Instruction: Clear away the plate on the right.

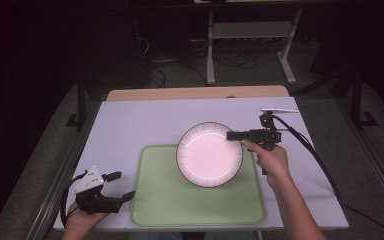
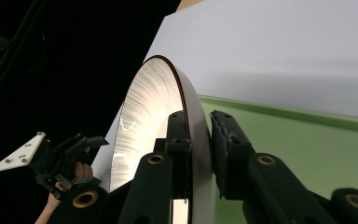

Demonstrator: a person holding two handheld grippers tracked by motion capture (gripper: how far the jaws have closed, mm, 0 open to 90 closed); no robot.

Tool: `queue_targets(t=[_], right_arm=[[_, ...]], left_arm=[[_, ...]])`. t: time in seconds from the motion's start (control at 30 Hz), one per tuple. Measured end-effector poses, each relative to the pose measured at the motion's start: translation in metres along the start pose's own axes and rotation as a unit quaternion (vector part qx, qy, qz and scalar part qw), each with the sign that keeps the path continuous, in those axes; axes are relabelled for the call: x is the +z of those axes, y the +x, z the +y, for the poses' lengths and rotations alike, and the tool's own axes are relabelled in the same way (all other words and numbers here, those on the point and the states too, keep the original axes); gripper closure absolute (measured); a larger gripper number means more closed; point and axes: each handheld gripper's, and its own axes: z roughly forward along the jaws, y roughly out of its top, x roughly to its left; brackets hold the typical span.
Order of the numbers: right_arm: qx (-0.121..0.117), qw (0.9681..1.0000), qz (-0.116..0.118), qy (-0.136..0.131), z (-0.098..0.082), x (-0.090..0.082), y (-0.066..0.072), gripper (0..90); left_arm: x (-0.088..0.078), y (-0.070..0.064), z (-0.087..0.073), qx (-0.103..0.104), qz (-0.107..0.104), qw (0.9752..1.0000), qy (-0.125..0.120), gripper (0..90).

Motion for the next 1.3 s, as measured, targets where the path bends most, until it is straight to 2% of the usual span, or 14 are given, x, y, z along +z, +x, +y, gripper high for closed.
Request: queue_targets(t=[0.17,0.83,1.07,1.27,1.3], right_arm=[[0.002,0.9999,-0.001,0.010,-0.004,0.012,-0.001,76.7],[-0.002,0.9983,-0.038,0.045,-0.025,0.053,-0.013,76.4],[0.001,0.9978,-0.042,0.052,-0.031,0.062,-0.017,76.6],[0.011,0.9980,-0.034,0.052,-0.036,0.068,-0.021,77.3],[0.009,0.9976,-0.042,0.055,-0.037,0.069,-0.022,78.2]], left_arm=[[0.000,0.000,0.000,-0.001,0.000,1.0000,-0.001,15.9],[0.000,0.000,0.000,-0.001,-0.002,1.0000,0.000,15.9],[0.000,0.001,0.000,-0.001,-0.001,1.0000,0.000,15.9],[0.000,0.001,-0.001,-0.003,-0.002,1.0000,0.000,15.9],[0.000,0.001,-0.001,-0.003,-0.002,1.0000,0.000,15.9]])
